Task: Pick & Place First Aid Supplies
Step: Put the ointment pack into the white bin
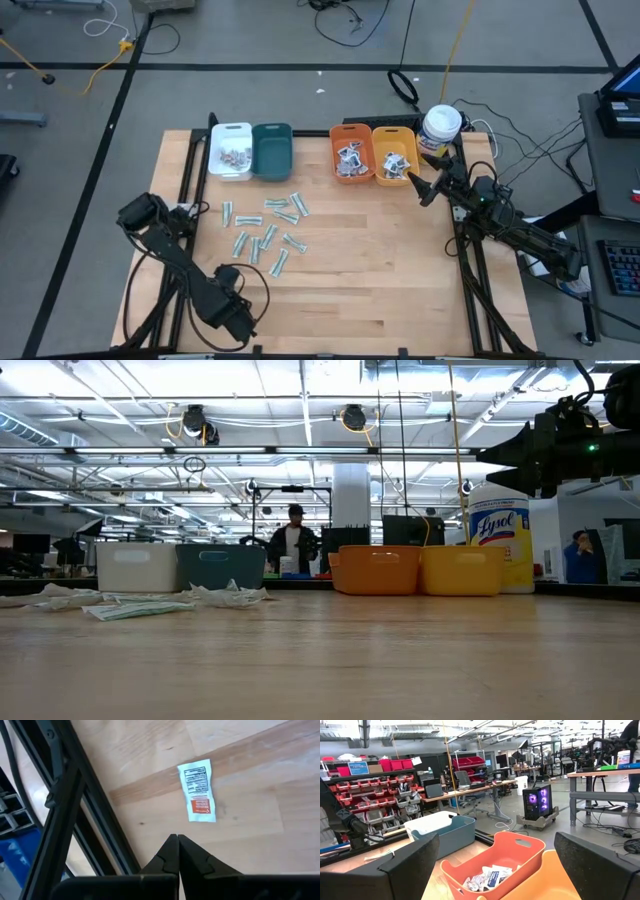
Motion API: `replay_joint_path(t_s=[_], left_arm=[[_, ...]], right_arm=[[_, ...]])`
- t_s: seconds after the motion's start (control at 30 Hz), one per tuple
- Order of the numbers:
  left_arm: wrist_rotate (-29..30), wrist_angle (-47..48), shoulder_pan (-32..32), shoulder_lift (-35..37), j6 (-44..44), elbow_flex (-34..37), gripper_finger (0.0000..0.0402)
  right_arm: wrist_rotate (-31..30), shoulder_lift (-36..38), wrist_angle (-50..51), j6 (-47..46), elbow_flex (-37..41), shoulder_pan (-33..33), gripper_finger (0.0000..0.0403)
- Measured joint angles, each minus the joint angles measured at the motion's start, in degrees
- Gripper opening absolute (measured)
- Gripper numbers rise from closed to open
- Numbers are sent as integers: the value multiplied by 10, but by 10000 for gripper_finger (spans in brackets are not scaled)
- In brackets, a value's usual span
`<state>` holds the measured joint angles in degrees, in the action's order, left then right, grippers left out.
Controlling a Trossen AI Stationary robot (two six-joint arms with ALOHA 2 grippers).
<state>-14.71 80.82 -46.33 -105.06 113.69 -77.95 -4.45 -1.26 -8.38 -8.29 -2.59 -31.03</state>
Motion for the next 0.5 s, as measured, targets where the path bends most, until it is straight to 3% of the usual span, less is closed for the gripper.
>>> replay_joint_path(t_s=[0.23, 0.5], left_arm=[[1, -3, 14, 0, 10, 0, 23], [8, -45, 24, 0, 11, 6, 186]], right_arm=[[0, 0, 0, 0, 0, 0, 392], [0, 0, 0, 0, 0, 0, 392]])
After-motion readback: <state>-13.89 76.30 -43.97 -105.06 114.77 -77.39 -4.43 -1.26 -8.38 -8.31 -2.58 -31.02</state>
